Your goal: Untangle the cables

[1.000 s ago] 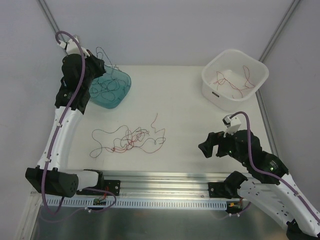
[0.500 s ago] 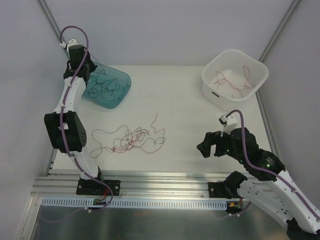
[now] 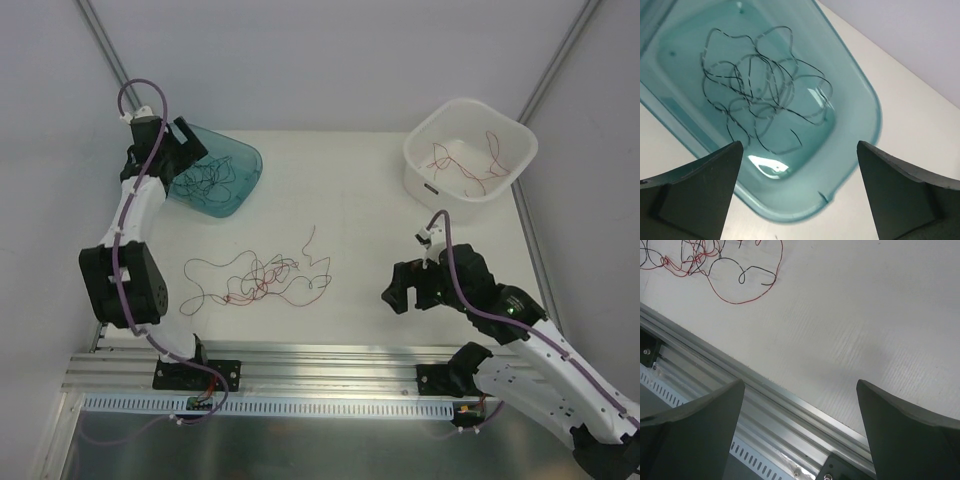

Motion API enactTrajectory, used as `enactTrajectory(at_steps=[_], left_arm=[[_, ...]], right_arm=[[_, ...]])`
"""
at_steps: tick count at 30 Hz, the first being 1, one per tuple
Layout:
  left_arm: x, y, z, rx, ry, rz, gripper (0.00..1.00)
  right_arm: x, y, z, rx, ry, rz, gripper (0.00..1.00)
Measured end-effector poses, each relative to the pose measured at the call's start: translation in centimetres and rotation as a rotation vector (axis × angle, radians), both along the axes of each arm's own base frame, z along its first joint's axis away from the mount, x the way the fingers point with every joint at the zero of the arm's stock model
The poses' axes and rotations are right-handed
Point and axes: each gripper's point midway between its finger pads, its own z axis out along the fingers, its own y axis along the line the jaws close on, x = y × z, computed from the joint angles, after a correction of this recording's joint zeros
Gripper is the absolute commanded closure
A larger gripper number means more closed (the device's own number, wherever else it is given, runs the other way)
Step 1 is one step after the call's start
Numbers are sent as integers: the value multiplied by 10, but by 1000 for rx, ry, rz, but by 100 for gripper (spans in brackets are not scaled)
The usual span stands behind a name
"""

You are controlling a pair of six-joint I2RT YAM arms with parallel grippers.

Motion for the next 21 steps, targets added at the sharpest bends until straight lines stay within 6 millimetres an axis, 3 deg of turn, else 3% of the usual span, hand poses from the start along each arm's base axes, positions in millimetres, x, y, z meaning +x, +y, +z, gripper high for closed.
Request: enactTrajectory(at_steps=[4,8,13,17,21], left_arm=[[-49,-32,29,-38,-58,-62,1],[-104,-94,34,-50,-71,-206,1],[-183,-168,-14,-82,55,-419,7],[-238,-199,-56,-102,171,-518,11],[-273,-222,-90,-98,282,-595,16]], right_arm=[[2,12,-11,3,45,33,1],[3,25,-20,5,90,59,0],[1,40,-23,27,108,87,1],[1,50,-26,53,119,90,0],[-5,59,-34,70,143,96,0]])
